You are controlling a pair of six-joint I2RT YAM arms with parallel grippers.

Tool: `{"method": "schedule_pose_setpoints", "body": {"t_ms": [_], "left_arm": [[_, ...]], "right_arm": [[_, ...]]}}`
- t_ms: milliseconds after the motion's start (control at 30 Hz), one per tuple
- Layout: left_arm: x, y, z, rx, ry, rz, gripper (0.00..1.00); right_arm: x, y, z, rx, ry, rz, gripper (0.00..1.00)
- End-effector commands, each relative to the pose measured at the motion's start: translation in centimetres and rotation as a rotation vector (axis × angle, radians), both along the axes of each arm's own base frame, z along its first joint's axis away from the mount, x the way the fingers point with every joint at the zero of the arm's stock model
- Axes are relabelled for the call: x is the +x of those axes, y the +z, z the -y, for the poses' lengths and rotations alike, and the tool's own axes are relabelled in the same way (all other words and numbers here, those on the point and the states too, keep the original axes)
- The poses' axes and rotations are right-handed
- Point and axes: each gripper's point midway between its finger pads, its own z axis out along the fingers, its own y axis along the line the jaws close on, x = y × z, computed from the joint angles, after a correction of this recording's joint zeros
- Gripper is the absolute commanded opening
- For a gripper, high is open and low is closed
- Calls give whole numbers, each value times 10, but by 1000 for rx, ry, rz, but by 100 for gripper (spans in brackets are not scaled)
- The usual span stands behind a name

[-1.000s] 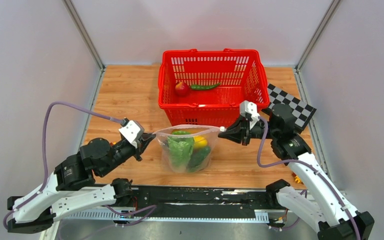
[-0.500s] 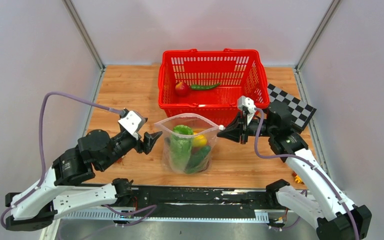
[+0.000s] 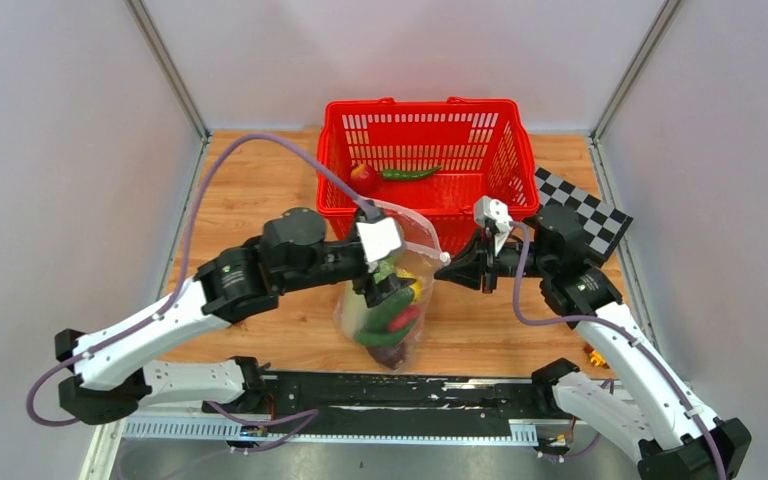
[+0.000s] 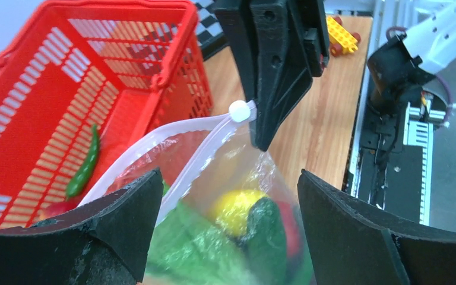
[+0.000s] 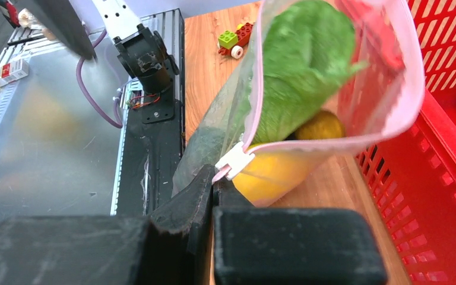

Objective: Place the food in the zip-top bag and seal the zipper
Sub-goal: Zip the zipper food storage bag at the center of the board.

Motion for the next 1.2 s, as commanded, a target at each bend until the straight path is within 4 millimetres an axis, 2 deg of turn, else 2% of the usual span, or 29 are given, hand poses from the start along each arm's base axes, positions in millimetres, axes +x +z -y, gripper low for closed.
{"method": "schedule_pose_setpoints", "body": {"t_ms": [0,233,300,500,633,833,900,1167], "left_arm": [[-10,27,28,-70,-153,96,91],[-3,36,43,-78,-163,130,94],[-5,40,42,-93,-169,139,96],[-20,51,45,-88,-271,159,95],[-30,38,50,-24,-356,138,87],[-42,22,50,20,-450,103,76],[-45,17,49,42,-473,94,76],[-44,17,62,16,-528,112,78]], "right_arm": [[-7,27,1,14,7,100,0],[-15,43,0,18,36,127,0],[-25,51,-1,28,83,144,0],[-51,58,-9,-23,195,173,0],[-60,59,-11,-47,238,201,0],[-63,62,-9,-54,251,220,0],[-66,65,-8,-54,261,227,0],[-74,72,-5,-50,290,238,0]]}}
